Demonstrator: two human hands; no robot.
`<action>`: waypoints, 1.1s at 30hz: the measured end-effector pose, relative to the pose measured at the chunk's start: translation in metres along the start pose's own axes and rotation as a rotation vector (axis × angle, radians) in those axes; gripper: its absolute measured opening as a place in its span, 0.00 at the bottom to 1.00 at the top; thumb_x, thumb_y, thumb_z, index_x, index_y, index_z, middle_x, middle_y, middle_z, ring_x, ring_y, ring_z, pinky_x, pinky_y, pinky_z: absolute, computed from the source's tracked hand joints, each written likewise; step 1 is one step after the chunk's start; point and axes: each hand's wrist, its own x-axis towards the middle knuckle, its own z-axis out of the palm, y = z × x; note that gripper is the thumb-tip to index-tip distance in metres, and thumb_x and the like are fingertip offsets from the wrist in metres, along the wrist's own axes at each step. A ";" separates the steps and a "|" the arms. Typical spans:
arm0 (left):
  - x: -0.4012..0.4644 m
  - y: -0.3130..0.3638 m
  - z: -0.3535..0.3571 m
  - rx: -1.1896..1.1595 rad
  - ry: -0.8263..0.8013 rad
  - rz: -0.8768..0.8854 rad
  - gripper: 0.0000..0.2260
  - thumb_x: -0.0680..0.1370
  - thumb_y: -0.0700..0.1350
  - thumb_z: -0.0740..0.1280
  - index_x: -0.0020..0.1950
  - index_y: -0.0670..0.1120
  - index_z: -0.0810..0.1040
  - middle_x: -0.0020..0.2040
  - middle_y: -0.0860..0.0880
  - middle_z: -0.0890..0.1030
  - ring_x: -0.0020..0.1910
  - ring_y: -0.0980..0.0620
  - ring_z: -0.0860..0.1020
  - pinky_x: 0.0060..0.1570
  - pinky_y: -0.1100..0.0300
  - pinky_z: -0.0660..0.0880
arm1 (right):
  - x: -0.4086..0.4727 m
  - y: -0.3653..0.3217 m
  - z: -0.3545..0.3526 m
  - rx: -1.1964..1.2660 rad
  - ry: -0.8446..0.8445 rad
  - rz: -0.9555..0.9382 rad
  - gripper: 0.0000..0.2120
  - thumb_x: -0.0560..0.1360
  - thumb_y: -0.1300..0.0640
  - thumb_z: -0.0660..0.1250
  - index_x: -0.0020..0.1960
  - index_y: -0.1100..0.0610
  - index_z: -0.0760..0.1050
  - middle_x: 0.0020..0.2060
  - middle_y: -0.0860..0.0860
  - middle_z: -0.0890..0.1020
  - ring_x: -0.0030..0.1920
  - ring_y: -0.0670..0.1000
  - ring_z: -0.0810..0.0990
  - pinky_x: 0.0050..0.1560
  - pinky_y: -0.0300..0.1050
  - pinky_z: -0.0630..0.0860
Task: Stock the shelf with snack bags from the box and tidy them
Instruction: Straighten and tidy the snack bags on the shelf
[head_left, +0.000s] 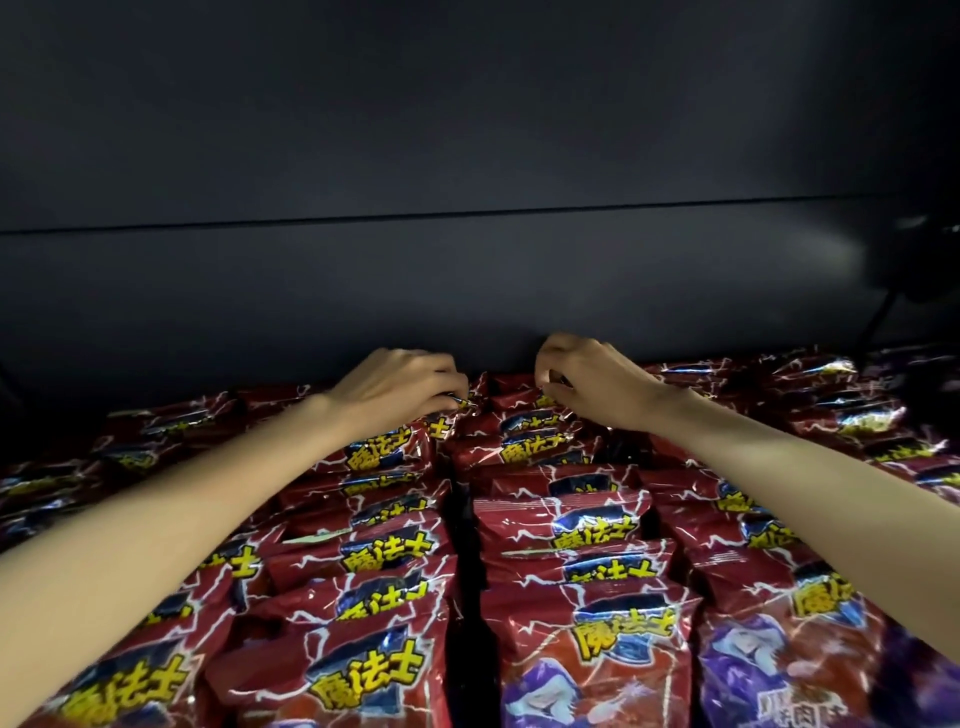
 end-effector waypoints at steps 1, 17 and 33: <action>0.001 0.002 0.001 0.019 0.025 -0.006 0.08 0.77 0.50 0.66 0.53 0.50 0.80 0.50 0.52 0.79 0.46 0.51 0.81 0.32 0.54 0.78 | 0.000 0.000 0.000 0.027 0.013 0.008 0.04 0.76 0.61 0.65 0.47 0.57 0.78 0.49 0.48 0.75 0.45 0.50 0.78 0.49 0.40 0.71; 0.018 0.018 -0.015 0.103 -0.072 -0.182 0.09 0.77 0.56 0.62 0.49 0.53 0.75 0.49 0.57 0.76 0.44 0.56 0.77 0.35 0.62 0.64 | -0.034 0.035 -0.051 0.071 0.100 0.039 0.08 0.74 0.58 0.69 0.53 0.53 0.80 0.46 0.46 0.83 0.47 0.45 0.81 0.54 0.44 0.76; 0.135 0.097 -0.007 -0.177 -0.263 -0.068 0.14 0.77 0.47 0.63 0.63 0.51 0.75 0.57 0.54 0.78 0.51 0.57 0.76 0.51 0.63 0.71 | -0.079 0.120 -0.062 -0.146 -0.273 0.093 0.12 0.77 0.57 0.63 0.59 0.49 0.77 0.53 0.45 0.80 0.48 0.43 0.76 0.47 0.41 0.71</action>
